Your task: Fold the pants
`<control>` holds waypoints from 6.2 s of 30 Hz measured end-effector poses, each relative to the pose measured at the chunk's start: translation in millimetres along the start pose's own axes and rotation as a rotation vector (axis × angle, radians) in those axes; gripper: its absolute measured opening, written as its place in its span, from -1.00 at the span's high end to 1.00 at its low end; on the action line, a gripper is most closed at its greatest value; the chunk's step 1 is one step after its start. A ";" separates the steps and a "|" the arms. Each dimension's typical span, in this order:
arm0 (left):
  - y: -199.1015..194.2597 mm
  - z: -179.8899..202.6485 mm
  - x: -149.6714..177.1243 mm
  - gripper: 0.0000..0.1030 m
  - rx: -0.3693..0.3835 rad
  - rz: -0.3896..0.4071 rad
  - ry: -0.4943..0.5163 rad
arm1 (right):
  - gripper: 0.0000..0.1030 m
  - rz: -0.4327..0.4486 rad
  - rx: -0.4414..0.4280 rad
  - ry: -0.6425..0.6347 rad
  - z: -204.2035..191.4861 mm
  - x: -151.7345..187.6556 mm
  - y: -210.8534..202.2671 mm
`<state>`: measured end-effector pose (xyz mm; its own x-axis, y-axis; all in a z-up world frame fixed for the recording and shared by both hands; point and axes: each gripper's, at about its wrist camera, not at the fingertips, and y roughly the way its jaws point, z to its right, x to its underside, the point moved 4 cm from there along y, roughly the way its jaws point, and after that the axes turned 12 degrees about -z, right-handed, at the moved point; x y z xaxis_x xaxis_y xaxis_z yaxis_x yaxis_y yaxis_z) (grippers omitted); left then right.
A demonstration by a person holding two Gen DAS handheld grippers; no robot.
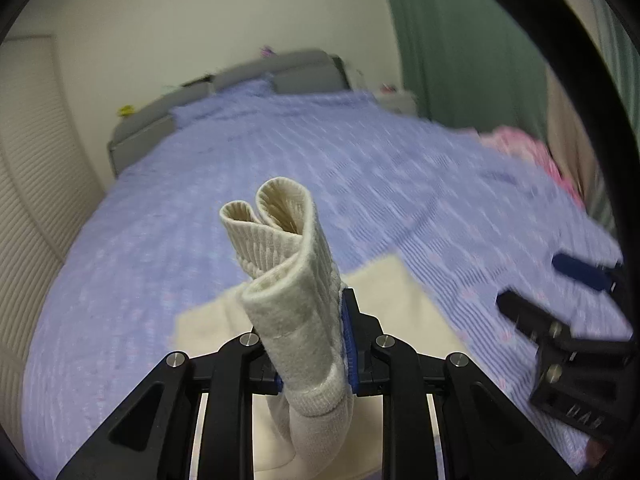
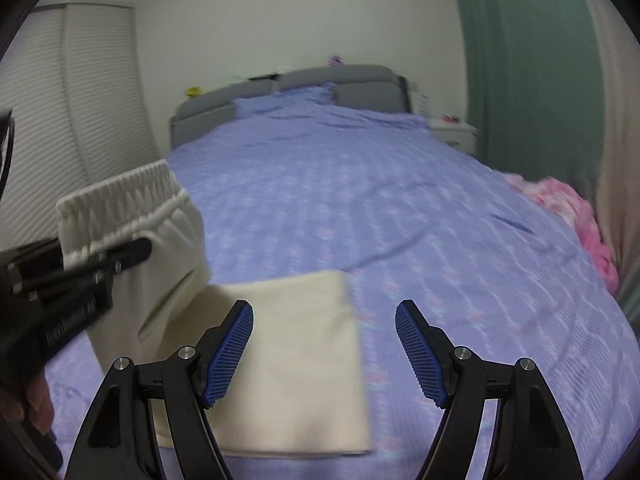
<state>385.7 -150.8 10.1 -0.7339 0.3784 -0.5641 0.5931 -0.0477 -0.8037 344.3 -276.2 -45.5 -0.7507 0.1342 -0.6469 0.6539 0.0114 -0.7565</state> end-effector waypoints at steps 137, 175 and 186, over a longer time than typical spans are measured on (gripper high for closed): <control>98.2 -154.9 137.6 -0.78 0.333 -0.167 -0.345 | 0.40 -0.297 -0.206 0.275 6.2 79.7 139.3; 73.3 -172.6 138.8 0.39 0.537 -0.194 -0.431 | 0.44 -0.120 -0.212 0.132 -17.9 63.3 76.5; -35.7 -234.4 168.1 0.39 0.486 -0.020 -0.405 | 0.45 0.024 -0.257 0.034 -80.0 52.6 -7.5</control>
<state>318.7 131.2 -11.7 -0.8668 0.0080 -0.4986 0.4300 -0.4944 -0.7554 307.4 -190.0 -66.1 -0.7341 0.1710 -0.6572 0.6770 0.2589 -0.6889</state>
